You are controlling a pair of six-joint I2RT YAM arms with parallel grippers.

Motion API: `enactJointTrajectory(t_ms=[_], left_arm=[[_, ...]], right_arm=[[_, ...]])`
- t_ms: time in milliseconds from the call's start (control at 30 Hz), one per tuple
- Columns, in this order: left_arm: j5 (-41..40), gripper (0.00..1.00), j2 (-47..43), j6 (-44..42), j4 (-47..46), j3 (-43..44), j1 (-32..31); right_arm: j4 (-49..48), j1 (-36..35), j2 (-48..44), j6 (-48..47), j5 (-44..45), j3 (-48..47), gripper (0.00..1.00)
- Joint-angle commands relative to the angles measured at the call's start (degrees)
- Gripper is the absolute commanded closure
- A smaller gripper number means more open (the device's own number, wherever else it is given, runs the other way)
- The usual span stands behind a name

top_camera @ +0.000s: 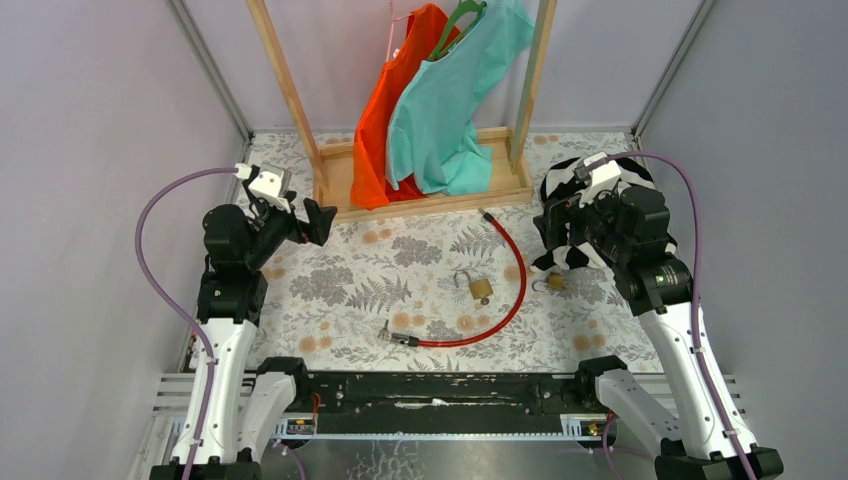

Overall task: Lock with the key
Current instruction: Pick up the lock from the center of the board.

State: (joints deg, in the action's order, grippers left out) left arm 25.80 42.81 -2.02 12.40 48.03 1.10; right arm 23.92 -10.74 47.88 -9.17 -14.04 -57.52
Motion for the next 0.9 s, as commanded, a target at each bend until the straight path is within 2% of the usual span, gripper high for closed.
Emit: enactJointTrajectory(t_ms=[0,333,533,667,867], left_arm=[[2.00,0.00,-0.28,-0.32,-2.29,-0.48,-0.32],[5.78,0.00,0.12,-3.50,-0.09,-1.00,-0.41],[7.14,0.00,-0.50,-9.60,3.72,-2.82,-1.46],[6.33,0.00,-0.08,-13.93,6.80,-4.84,-3.21],[3.35,0.00,0.62,-19.23,10.14,-6.46,-7.74]], right_arm=[[-1.56,0.39,-0.36,-0.15,-1.38,-0.31,0.01],[-0.71,0.49,0.19,-1.21,-0.01,-0.83,0.01],[3.10,0.39,0.05,-6.22,-2.28,-1.20,0.01],[7.55,0.46,0.26,-11.40,-7.94,-0.87,0.01],[7.33,0.33,1.61,-13.54,-7.37,2.77,0.01]])
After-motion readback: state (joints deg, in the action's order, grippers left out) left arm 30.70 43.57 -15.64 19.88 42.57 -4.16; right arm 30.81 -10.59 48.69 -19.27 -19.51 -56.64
